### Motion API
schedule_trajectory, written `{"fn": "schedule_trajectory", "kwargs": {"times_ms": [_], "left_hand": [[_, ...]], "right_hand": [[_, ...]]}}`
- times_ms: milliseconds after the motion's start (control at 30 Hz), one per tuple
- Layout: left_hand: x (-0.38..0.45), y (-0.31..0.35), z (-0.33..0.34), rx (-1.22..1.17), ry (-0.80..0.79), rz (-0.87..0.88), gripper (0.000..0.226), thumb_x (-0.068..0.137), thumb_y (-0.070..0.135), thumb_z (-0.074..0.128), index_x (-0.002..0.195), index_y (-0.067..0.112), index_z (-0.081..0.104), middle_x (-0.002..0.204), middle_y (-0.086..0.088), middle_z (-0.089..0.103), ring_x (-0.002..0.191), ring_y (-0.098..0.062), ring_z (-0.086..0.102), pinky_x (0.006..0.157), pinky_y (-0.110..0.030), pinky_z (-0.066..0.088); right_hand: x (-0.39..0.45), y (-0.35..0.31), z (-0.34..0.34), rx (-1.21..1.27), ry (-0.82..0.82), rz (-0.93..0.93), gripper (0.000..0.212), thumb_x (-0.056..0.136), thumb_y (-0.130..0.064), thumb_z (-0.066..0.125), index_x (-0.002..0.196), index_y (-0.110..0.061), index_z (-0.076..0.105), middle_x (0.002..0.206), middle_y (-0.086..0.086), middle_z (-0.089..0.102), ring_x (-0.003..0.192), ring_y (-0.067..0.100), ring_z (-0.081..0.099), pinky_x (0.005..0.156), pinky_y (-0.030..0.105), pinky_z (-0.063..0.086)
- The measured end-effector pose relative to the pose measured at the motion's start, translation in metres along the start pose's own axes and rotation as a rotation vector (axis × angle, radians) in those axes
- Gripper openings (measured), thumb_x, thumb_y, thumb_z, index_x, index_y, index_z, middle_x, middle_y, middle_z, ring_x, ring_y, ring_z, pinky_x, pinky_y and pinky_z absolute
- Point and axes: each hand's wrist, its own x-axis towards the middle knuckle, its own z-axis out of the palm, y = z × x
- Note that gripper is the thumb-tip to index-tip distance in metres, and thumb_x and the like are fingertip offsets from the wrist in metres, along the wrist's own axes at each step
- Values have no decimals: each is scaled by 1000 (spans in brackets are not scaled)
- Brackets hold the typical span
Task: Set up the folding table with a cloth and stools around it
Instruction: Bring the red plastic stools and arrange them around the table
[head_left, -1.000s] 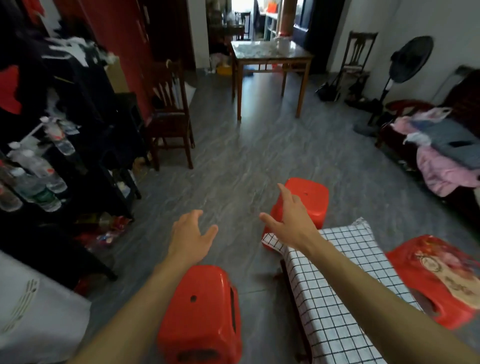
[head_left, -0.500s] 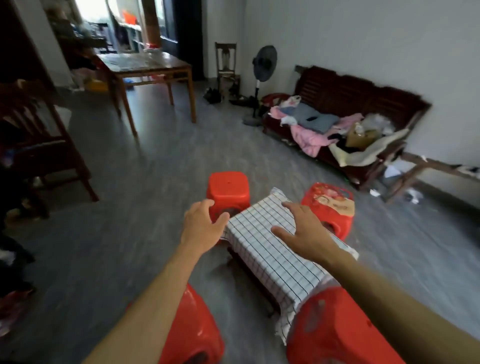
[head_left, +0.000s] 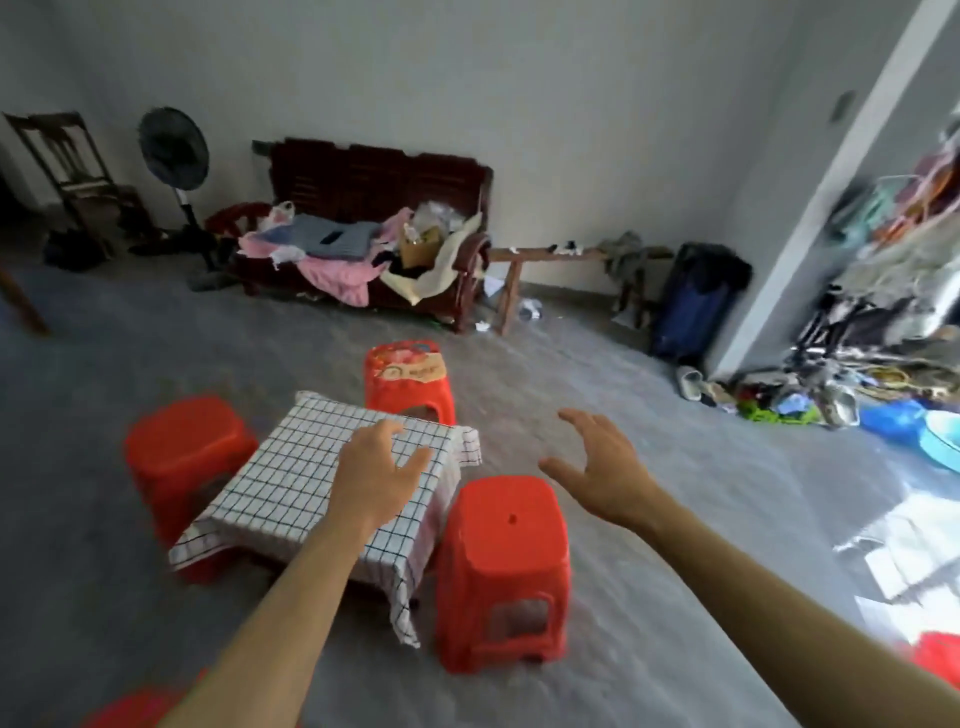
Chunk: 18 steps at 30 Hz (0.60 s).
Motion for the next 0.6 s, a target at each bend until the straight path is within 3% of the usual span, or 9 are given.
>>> {"fn": "schedule_trajectory", "kwargs": {"times_ms": [300,467,600], "left_hand": [[-30,180,163,90,-164,123,55,84,45,66,127,11,57,125,-7,59,119,-22,51,101,-33,38],[-21,263,195,128,-139,149,55,84,44,67,128,13,56,127,-10,57,119,-25,52,103,-40,40],[0,308,226,132,-147,204,55,85,44,66,128,11,56,129,-10,57,120,-24,52,103,-36,41]], "right_hand": [[-64,208,-117,96,79,165,68,89,-49,62,146,-24,35,145,6,40,134,24,38,107,34,32],[-72,276,-175,168,138,219,68,88,-49,63,146,-25,35,147,6,39,133,25,40,107,38,35],[-66,314,-201,198,182,244,67,89,-48,63,146,-24,36,148,4,38,136,23,37,109,37,33]]}}
